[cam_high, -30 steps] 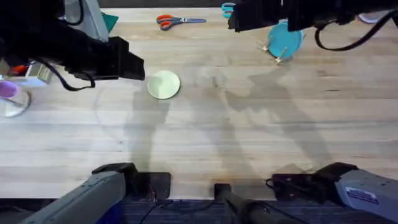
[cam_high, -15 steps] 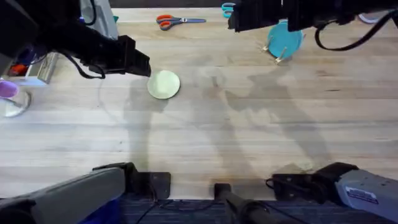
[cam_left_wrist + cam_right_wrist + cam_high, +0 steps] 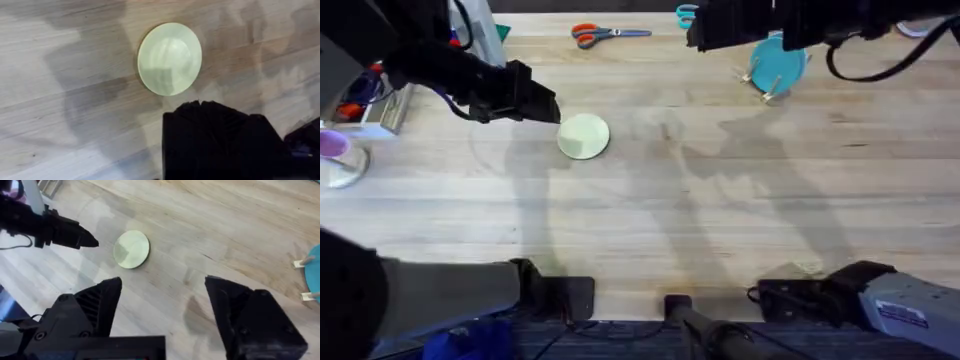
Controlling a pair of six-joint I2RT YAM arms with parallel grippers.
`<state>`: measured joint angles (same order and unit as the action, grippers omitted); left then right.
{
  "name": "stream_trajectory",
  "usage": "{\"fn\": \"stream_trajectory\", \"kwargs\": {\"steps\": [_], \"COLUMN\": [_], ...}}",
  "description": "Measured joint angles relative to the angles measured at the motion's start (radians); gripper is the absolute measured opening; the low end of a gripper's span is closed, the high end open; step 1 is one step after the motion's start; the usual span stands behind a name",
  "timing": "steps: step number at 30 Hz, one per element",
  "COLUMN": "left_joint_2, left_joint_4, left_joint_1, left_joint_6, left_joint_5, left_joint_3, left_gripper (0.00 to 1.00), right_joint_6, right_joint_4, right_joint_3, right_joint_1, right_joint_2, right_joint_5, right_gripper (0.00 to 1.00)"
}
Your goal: Pick up the plates from the table one by one and place each into a slot on the dish rack.
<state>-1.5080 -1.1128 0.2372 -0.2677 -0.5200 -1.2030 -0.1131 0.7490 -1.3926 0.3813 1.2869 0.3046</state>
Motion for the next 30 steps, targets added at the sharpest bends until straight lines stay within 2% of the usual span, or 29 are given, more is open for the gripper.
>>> {"fn": "stream_trajectory", "kwargs": {"steps": [4, 11, 20, 30], "left_joint_2": [-0.045, -0.129, -0.185, -0.188], "left_joint_4": [0.002, 0.010, 0.025, 0.036], "left_joint_1": [0.031, 0.055, 0.071, 0.104], "left_joint_6": [-0.030, -0.075, -0.108, -0.119], "left_joint_5": [-0.047, -0.099, -0.116, -0.116], "left_joint_3": [0.000, 0.000, 0.000, 0.000], "left_gripper": [0.044, 0.043, 0.043, 0.043], "right_joint_6": [0.000, 0.000, 0.000, 0.000], "right_joint_4": [0.000, 0.000, 0.000, 0.000], "right_joint_3": [0.000, 0.000, 0.000, 0.000], "right_joint_1": [0.000, 0.000, 0.000, 0.000], "right_joint_2": [0.000, 0.000, 0.000, 0.000], "right_joint_5": [0.000, 0.000, 0.000, 0.000], "right_gripper": [0.995, 0.995, 0.995, 0.995]}}
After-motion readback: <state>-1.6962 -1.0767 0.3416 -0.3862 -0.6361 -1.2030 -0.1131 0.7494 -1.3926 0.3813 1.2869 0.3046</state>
